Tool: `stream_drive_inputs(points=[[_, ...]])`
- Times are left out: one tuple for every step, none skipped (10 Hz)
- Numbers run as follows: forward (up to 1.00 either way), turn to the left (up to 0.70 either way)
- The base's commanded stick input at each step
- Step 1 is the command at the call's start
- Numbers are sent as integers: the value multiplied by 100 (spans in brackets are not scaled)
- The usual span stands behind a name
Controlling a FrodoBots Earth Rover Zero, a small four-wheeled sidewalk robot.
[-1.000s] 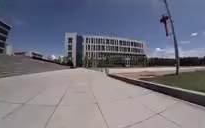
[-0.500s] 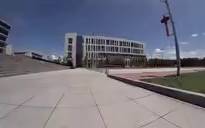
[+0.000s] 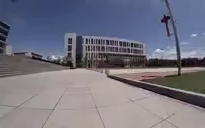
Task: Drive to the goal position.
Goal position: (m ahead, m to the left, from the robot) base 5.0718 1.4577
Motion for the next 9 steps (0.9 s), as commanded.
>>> stream_drive_inputs(points=[[17, 2], [17, 2], [17, 2], [17, 2], [17, 2], [17, 1], [17, 1], [18, 2], [17, 2]])
